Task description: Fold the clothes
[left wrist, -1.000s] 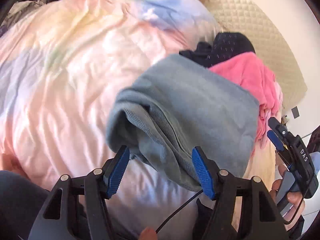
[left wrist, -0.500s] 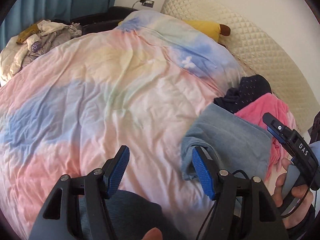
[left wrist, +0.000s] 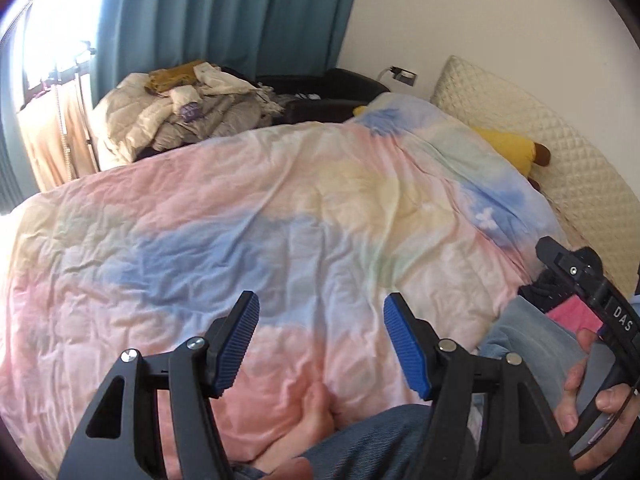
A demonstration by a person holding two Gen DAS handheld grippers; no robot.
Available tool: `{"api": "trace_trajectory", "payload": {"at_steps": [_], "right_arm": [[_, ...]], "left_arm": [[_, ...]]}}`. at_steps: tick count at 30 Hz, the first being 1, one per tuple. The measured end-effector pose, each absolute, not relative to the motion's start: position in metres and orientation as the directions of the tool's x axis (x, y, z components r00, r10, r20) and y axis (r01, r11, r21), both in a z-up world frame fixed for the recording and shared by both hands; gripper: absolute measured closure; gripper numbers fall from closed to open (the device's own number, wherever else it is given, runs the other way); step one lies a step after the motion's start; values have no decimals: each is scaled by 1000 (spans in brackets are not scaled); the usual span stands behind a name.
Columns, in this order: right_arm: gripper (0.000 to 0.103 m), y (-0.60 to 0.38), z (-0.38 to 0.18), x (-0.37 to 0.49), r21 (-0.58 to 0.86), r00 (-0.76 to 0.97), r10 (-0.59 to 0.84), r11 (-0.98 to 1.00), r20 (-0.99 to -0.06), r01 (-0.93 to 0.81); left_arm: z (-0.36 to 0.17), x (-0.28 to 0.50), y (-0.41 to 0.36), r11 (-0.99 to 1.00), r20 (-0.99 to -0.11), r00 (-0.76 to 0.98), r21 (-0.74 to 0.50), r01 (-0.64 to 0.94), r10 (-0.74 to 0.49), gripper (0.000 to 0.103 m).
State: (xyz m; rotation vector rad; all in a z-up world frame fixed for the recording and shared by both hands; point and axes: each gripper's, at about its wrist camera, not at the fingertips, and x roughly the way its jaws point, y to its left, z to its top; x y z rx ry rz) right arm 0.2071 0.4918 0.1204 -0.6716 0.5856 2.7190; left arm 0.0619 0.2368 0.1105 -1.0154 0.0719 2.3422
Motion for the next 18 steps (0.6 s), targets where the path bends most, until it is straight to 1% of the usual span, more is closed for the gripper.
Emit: {"api": "trace_trajectory", "payload": {"at_steps": [8,13,18], "right_arm": [[22,414,142,128,296,-893,15,-941,-450,-165],[22,358,148,86,253,-895,-68,-966,-441,-51],[22,306,145,50,243,-887,-156,-969,-434,52]], "left_arm": [[112,40,163,-909,-652,-656,-135,-394,381,36],[98,23,102,-950,-648,-703,-121,-287,294,36],[89,9,51,-976,-644,-735,-101,-192,211,36]]}}
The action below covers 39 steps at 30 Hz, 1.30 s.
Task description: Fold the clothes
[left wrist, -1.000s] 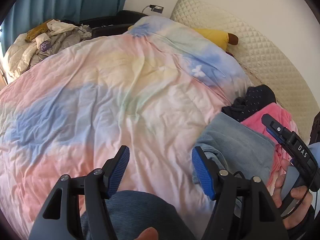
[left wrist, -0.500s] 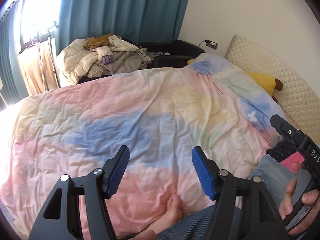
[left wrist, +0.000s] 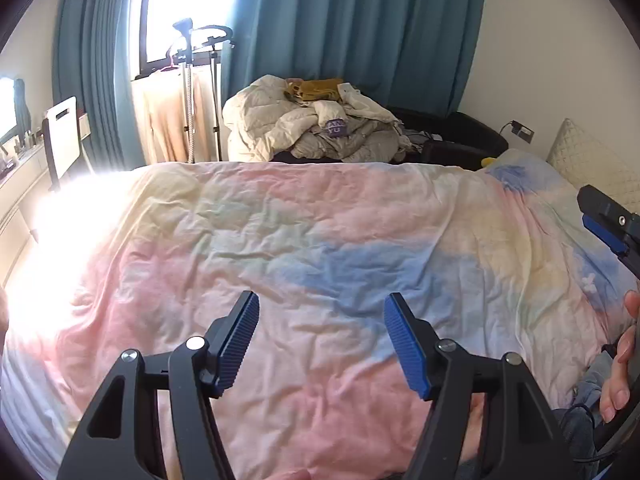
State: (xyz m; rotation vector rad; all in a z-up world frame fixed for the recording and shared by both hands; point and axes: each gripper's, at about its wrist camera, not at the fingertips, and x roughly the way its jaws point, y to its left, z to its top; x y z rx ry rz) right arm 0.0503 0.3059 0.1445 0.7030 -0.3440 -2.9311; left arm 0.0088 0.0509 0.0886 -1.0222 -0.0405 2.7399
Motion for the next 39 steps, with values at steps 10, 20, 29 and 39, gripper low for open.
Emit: {"api": "trace_trajectory", "payload": {"at_steps": [10,20,29,39], "right_arm": [[22,210,115,-14,189,-870,-260,-962,-419,197],[22,188,53,-47,129,-868,-230,-973,-441,192],[22,195,23,-56,89,-839,-181,-983,-512,158],[22,194,19,-58,72,-840,-162,-987,-518,146]], "left_arm": [[67,-17,-28,-997,-600,-798,-77,-15,59,36],[28,-23,-53,-993,-588,-809,-96,63,6,36],[16,-23,-55,-989,-600,-799,-81,123,-50,36],[13,-30,-57,-991,-600,-798,-67,120,-56,36]]}}
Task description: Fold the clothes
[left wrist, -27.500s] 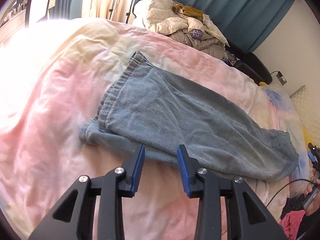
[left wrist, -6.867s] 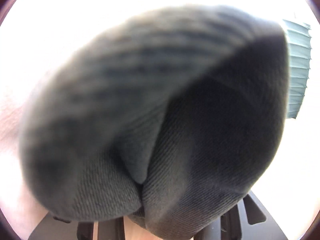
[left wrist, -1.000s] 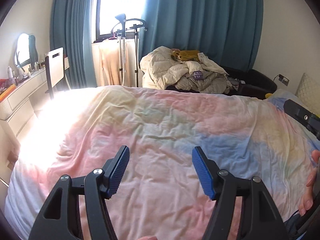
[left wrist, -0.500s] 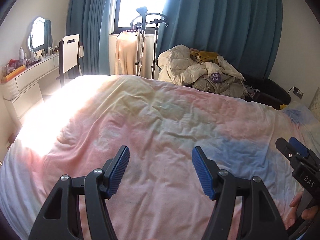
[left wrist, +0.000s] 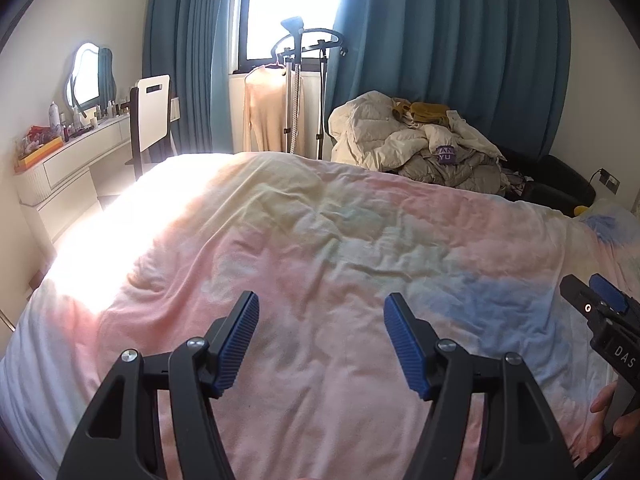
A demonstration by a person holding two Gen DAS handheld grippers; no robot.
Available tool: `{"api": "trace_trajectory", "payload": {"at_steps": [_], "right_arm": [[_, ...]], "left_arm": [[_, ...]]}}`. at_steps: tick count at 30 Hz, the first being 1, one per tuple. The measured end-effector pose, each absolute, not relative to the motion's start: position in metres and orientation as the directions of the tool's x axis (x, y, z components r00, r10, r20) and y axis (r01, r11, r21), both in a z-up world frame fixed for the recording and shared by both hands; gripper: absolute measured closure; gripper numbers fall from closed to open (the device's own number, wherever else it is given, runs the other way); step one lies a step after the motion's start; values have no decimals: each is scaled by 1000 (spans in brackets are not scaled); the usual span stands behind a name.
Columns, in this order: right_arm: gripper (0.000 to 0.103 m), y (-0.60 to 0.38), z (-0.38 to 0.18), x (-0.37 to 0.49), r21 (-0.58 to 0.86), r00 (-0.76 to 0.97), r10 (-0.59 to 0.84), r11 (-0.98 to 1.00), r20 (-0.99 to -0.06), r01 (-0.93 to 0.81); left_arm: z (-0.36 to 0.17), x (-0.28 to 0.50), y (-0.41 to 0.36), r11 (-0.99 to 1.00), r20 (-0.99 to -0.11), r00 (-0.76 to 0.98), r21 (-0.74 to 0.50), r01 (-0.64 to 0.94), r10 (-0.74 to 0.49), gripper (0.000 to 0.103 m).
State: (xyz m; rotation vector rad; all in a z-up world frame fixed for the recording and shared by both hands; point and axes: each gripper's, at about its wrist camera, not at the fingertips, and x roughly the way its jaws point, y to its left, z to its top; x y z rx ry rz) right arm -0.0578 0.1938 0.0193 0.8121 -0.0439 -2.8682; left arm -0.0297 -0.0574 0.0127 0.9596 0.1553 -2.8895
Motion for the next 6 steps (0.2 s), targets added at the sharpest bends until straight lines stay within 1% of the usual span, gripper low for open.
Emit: {"api": "trace_trajectory", "payload": {"at_steps": [6], "right_arm": [[22,194,19,-57,67,-839,-154,-988,-521,140]], "left_arm": [[12,-30,-56,-991,-602,-796,-60,120,-60,36]]}}
